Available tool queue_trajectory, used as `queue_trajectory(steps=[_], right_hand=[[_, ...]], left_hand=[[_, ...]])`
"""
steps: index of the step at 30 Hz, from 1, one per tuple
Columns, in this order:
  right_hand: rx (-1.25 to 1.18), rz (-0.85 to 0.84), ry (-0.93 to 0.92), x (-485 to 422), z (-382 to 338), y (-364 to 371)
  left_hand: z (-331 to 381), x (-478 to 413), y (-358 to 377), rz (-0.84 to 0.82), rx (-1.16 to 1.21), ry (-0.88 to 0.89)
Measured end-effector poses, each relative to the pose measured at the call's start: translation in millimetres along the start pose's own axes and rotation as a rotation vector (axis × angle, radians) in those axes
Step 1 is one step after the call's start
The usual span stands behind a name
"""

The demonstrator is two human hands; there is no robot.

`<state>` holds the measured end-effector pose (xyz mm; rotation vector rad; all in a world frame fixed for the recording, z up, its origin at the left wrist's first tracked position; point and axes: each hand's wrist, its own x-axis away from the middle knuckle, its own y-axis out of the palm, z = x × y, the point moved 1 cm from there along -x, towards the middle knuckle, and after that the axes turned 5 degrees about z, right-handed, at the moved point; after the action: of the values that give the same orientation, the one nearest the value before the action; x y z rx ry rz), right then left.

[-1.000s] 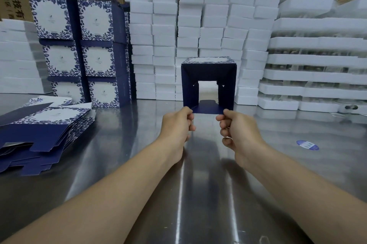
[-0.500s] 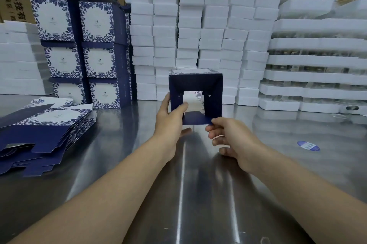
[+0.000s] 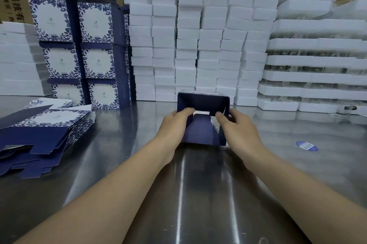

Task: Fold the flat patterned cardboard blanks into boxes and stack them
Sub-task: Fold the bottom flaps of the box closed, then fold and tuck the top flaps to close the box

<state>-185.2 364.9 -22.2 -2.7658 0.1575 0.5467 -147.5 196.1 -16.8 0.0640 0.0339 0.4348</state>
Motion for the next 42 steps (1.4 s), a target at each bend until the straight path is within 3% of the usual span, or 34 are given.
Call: queue_trajectory(steps=[5,12,21,31,42], right_hand=[[-0.047,0.033,0.024,1.8,-0.9,0.6],[0.018,0.116,0.040,2.9,2.1,0.7],[-0.029,-0.019,-0.005,2.3,1.3,6.2],[-0.030,-0.042,-0.076,4.5,-1.8,4.0],[-0.032,-0.037,-0.138,4.8,-1.1,5.9]], left_hand=[[1.2,2.9,0.0,-0.061,-0.007,0.055],[-5.2,9.3,6.7,0.011,-0.103,0.127],[-1.8,3.0,1.9,0.034,-0.048,0.103],[1.6,2.1,1.8,-0.029,-0.006,0.081],[4.7,7.6,3.9,-0.068,-0.043,0.182]])
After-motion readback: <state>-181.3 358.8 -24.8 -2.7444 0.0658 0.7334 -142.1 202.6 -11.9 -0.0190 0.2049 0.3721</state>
